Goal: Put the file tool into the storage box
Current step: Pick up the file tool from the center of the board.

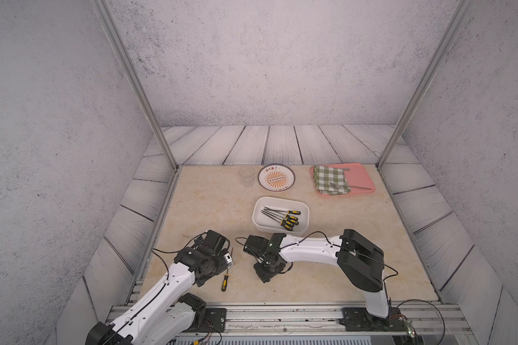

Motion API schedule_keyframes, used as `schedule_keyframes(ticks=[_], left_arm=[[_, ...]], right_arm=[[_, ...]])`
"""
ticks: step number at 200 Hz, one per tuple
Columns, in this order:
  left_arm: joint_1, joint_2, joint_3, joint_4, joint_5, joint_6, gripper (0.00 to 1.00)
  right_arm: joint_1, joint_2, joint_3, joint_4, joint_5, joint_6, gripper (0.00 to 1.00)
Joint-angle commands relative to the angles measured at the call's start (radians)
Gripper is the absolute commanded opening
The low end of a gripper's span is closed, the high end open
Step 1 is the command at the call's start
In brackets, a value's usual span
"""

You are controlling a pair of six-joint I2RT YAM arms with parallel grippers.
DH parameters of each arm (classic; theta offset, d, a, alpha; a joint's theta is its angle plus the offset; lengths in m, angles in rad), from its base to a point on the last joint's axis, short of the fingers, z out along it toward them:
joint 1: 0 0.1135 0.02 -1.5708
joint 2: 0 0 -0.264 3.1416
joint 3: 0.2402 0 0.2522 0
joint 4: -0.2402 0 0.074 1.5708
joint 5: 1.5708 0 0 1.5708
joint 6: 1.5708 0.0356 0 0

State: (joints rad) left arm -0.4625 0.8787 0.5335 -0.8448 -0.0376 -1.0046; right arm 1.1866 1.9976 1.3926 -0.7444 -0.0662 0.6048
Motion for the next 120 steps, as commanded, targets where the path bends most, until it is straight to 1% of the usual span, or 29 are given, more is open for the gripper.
schedule_keyframes(ticks=[1, 15, 34, 48, 73, 97, 120], left_arm=[[0.011, -0.020, -0.021, -0.026, -0.011, 0.017, 0.98], [0.013, -0.033, -0.024, -0.035, -0.007, 0.014, 0.98], [0.013, -0.051, -0.021, -0.036, -0.001, 0.008, 0.98], [0.013, -0.055, -0.001, -0.045, 0.001, 0.013, 0.98], [0.013, -0.046, 0.039, -0.051, -0.001, 0.029, 0.98], [0.013, -0.003, 0.079, -0.035, 0.009, 0.052, 0.98], [0.013, 0.059, 0.118, 0.000, 0.050, 0.103, 0.98]], right_arm=[[0.006, 0.003, 0.025, -0.055, 0.061, -0.028, 0.36], [0.006, -0.017, 0.025, -0.062, 0.080, -0.050, 0.23], [0.005, -0.059, 0.033, -0.094, 0.131, -0.094, 0.14], [0.002, -0.099, 0.047, -0.122, 0.172, -0.142, 0.13], [-0.021, -0.189, 0.085, -0.167, 0.200, -0.251, 0.13], [-0.085, -0.268, 0.113, -0.185, 0.167, -0.378, 0.13], [-0.201, -0.290, 0.144, -0.207, 0.090, -0.492, 0.13]])
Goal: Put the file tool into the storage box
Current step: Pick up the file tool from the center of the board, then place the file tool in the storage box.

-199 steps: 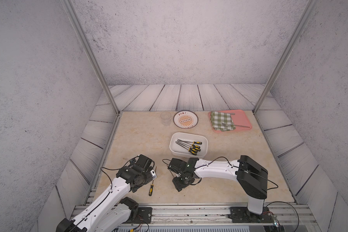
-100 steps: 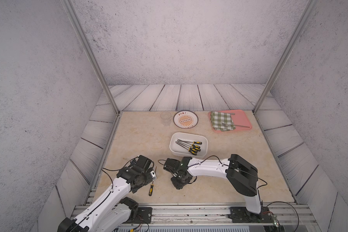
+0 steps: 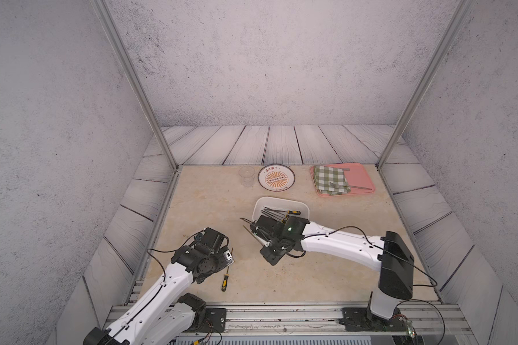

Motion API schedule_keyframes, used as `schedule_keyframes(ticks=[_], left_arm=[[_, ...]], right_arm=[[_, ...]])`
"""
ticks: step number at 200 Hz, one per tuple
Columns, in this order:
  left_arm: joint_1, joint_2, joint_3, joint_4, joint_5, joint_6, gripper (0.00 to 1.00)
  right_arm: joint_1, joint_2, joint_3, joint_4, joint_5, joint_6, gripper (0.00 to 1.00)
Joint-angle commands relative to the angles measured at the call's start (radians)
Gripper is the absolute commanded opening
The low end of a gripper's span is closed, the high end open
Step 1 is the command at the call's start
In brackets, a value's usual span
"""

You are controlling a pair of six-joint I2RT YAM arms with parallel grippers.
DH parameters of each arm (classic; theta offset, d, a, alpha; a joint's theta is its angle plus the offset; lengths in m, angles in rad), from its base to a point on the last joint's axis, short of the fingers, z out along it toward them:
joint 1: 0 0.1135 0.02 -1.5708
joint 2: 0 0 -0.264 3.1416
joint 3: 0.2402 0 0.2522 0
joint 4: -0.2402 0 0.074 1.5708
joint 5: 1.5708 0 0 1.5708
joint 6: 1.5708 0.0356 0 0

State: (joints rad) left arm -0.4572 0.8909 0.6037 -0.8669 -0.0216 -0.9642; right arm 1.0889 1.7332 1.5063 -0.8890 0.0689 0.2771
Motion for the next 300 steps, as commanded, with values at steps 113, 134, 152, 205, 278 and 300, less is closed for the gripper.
schedule_keyframes(ticks=[113, 134, 152, 205, 278, 300], left_arm=[[0.008, 0.124, 0.039, 0.034, 0.170, 0.074, 0.98], [0.008, 0.124, 0.029, 0.036, 0.176, 0.074, 0.98], [0.008, 0.120, 0.020, 0.041, 0.175, 0.073, 0.98], [0.006, 0.123, -0.016, 0.060, 0.186, 0.066, 0.99], [0.006, 0.143, -0.047, 0.088, 0.218, 0.062, 0.98], [0.005, 0.144, -0.046, 0.088, 0.223, 0.059, 0.98]], right_arm=[[-0.347, 0.310, 0.227, -0.029, -0.062, -0.505, 0.09], [-0.366, 0.337, 0.224, 0.005, -0.057, -0.511, 0.09], [-0.372, 0.358, 0.223, 0.011, -0.040, -0.533, 0.09], [-0.388, 0.383, 0.196, 0.018, -0.049, -0.547, 0.09], [-0.387, 0.341, 0.087, 0.015, -0.069, -0.524, 0.11], [-0.386, 0.341, 0.092, 0.018, -0.060, -0.517, 0.19]])
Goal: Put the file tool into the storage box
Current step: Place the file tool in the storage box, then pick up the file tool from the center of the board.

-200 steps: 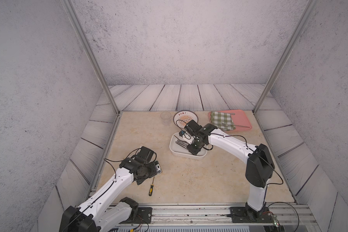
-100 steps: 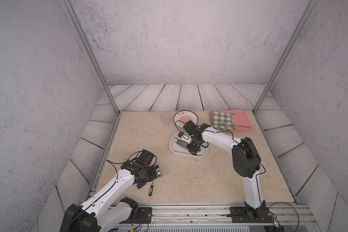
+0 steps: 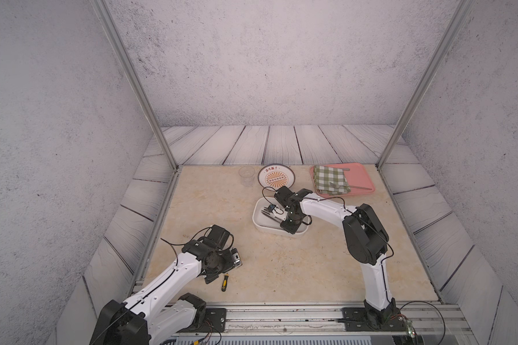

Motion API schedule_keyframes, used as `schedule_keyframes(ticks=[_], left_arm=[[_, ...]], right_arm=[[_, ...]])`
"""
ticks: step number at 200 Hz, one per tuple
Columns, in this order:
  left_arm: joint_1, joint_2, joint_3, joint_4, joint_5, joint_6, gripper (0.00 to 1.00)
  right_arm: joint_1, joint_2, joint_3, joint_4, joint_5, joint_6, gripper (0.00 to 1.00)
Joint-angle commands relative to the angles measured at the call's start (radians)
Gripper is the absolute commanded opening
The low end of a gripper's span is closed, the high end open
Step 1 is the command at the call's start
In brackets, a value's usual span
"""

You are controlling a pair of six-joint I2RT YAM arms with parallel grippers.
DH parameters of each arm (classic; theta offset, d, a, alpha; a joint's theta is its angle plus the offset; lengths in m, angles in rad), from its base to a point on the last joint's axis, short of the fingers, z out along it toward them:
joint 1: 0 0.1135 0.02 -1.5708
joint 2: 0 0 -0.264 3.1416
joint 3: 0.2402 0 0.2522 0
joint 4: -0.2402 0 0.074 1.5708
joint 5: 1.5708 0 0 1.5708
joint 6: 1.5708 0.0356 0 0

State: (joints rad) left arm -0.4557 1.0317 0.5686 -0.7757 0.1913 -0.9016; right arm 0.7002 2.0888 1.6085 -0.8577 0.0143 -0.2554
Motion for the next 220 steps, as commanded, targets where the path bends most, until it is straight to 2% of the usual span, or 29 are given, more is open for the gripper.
schedule_keyframes(ticks=[1, 26, 54, 105, 161, 193, 220], left_arm=[[0.003, 0.004, -0.012, -0.004, 0.010, -0.004, 0.99], [0.004, -0.002, -0.028, 0.004, 0.015, -0.012, 0.99], [0.003, -0.002, -0.044, 0.005, 0.029, -0.017, 0.98], [-0.004, 0.037, -0.068, 0.069, 0.092, -0.027, 0.99], [-0.072, 0.176, 0.008, 0.147, 0.118, -0.015, 0.98], [-0.137, 0.267, 0.133, 0.131, 0.091, 0.012, 0.98], [-0.139, 0.277, 0.235, 0.044, 0.012, 0.056, 0.99]], right_arm=[[0.002, -0.014, -0.008, -0.014, -0.004, 0.016, 0.20], [0.001, 0.002, 0.042, -0.022, 0.035, 0.021, 0.44], [0.000, 0.005, 0.102, -0.035, 0.071, 0.042, 0.53], [-0.001, -0.107, 0.142, -0.061, 0.081, 0.123, 0.57], [0.000, -0.340, -0.001, -0.046, 0.044, 0.227, 0.57], [0.001, -0.442, -0.096, -0.023, -0.075, 0.314, 0.57], [0.023, -0.514, -0.202, 0.072, -0.173, 0.463, 0.57]])
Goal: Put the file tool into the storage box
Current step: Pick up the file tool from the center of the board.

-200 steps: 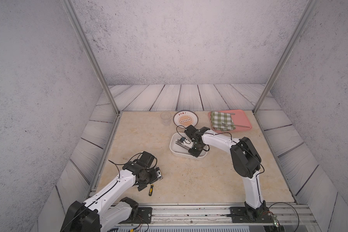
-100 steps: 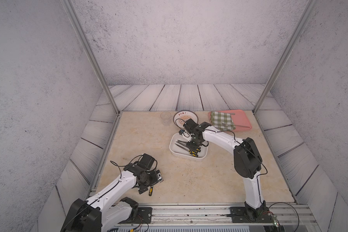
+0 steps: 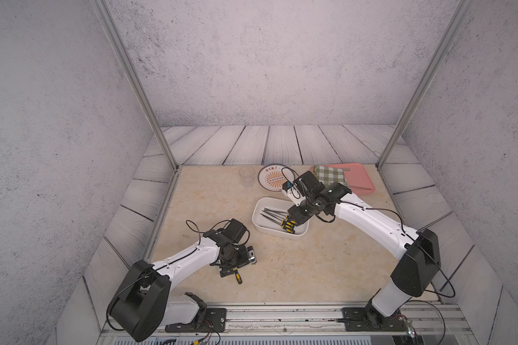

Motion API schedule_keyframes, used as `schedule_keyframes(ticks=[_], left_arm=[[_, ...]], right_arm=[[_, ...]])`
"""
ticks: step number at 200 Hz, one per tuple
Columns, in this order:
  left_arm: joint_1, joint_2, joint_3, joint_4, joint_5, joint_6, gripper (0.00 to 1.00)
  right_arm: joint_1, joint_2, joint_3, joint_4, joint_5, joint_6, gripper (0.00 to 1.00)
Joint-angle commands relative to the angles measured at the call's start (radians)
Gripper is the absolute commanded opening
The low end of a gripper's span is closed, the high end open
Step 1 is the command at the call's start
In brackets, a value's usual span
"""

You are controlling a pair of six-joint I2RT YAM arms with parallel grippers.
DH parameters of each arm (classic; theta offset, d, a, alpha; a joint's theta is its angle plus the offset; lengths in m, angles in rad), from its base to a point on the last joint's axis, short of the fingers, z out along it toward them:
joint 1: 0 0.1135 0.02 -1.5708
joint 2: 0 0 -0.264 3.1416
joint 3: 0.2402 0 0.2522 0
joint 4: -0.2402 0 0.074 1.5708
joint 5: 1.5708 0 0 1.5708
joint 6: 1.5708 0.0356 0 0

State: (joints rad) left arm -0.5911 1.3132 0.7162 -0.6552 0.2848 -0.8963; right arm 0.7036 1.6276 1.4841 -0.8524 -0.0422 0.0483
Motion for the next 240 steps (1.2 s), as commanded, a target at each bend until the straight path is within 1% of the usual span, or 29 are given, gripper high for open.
schedule_keyframes(ticks=[1, 9, 19, 43, 66, 81, 104, 117, 146, 181, 201, 240], left_arm=[[-0.002, -0.005, 0.091, -0.081, -0.088, 0.050, 0.98], [0.004, -0.012, 0.114, -0.115, -0.126, 0.059, 0.98], [0.026, -0.021, 0.133, -0.144, -0.147, 0.082, 0.98], [0.114, -0.044, 0.167, -0.204, -0.182, 0.123, 0.98], [0.194, -0.081, 0.189, -0.216, -0.256, 0.163, 0.98], [0.265, -0.087, 0.204, -0.219, -0.263, 0.193, 0.98], [0.382, -0.077, 0.226, -0.240, -0.263, 0.222, 0.98], [0.439, -0.083, 0.219, -0.231, -0.250, 0.232, 0.98], [0.535, -0.120, 0.199, -0.217, -0.214, 0.258, 0.98], [0.638, -0.162, 0.156, -0.201, -0.156, 0.268, 0.99], [0.674, -0.171, 0.142, -0.187, -0.137, 0.278, 0.98], [0.700, -0.169, 0.120, -0.172, -0.106, 0.294, 0.98]], right_arm=[[0.023, -0.056, -0.083, 0.071, -0.116, 0.166, 0.57], [0.042, -0.078, -0.119, 0.108, -0.116, 0.219, 0.57], [0.070, -0.100, -0.161, 0.153, -0.107, 0.281, 0.57], [0.143, -0.117, -0.232, 0.231, -0.076, 0.426, 0.58], [0.236, -0.059, -0.223, 0.238, -0.038, 0.530, 0.58], [0.289, -0.005, -0.203, 0.228, -0.027, 0.611, 0.59], [0.376, 0.067, -0.180, 0.245, -0.018, 0.684, 0.60], [0.418, 0.118, -0.153, 0.236, -0.019, 0.707, 0.60], [0.494, 0.232, -0.080, 0.203, -0.014, 0.731, 0.61], [0.539, 0.376, 0.052, 0.141, -0.011, 0.734, 0.63], [0.551, 0.445, 0.136, 0.101, 0.004, 0.724, 0.63], [0.563, 0.562, 0.266, 0.025, 0.018, 0.713, 0.63]])
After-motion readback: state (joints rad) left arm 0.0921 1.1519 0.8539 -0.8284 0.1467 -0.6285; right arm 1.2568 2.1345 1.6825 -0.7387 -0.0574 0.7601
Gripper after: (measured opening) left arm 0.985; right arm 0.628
